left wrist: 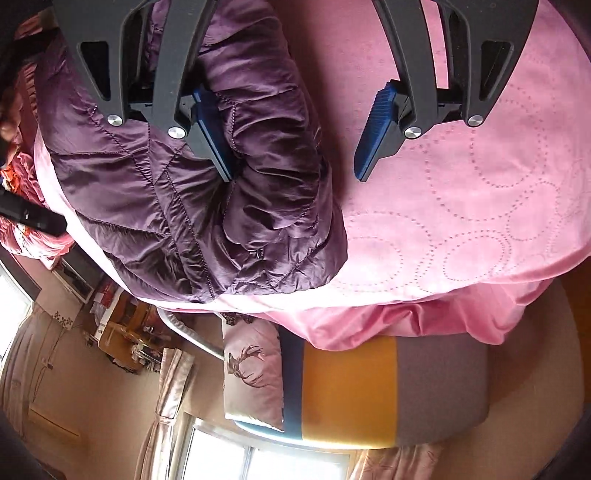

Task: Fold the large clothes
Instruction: 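Release the jacket and pull both open tools back from the bundle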

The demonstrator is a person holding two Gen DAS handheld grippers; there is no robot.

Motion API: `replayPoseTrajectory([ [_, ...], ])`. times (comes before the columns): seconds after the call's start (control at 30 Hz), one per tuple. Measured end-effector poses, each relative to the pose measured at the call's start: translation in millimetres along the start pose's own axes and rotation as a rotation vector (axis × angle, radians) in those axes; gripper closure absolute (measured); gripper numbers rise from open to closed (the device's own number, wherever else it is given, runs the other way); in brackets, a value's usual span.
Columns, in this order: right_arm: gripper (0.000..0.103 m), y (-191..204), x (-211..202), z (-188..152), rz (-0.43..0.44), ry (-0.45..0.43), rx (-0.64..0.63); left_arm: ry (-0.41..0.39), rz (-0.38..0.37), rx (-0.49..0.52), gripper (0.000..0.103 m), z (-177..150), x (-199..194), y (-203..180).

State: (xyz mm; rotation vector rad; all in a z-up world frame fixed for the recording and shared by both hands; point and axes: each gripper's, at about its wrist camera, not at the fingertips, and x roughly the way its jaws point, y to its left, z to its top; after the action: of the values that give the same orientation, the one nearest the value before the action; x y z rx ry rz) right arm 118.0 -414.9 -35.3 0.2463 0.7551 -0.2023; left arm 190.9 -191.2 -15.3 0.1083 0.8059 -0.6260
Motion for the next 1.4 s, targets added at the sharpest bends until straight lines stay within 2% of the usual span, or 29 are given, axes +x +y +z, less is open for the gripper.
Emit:
replayPoseTrajectory([
  [0.1,0.009,22,48,1,-0.076,0.098,-0.065,0.005,0.009,-0.031,0.031,-3,6,4],
  [0.17,0.007,29,78,-9,-0.122,0.093,-0.104,0.02,0.013,-0.07,0.031,-13,12,11],
  [0.2,0.006,20,87,-10,-0.118,0.103,-0.09,0.021,0.016,-0.077,0.03,-18,16,14],
  [0.27,0.007,20,88,-9,-0.115,0.112,-0.077,0.037,0.005,-0.102,0.024,-26,26,20],
  [0.37,0.006,23,69,-7,-0.14,0.081,-0.098,0.047,-0.006,-0.141,0.018,-28,24,25],
  [0.5,0.006,27,28,-13,-0.165,0.021,-0.097,-0.018,0.079,-0.08,0.011,-24,-6,8],
  [0.8,0.006,51,-25,-62,-0.139,-0.037,-0.094,-0.054,0.13,-0.097,0.005,-30,-42,1],
  [1.0,0.004,64,-30,-88,-0.136,-0.036,-0.067,-0.072,0.148,-0.092,0.004,-38,-57,-3],
  [1.4,0.002,80,-45,-107,-0.176,-0.031,-0.071,-0.107,0.213,-0.11,0.004,-60,-85,-1],
])
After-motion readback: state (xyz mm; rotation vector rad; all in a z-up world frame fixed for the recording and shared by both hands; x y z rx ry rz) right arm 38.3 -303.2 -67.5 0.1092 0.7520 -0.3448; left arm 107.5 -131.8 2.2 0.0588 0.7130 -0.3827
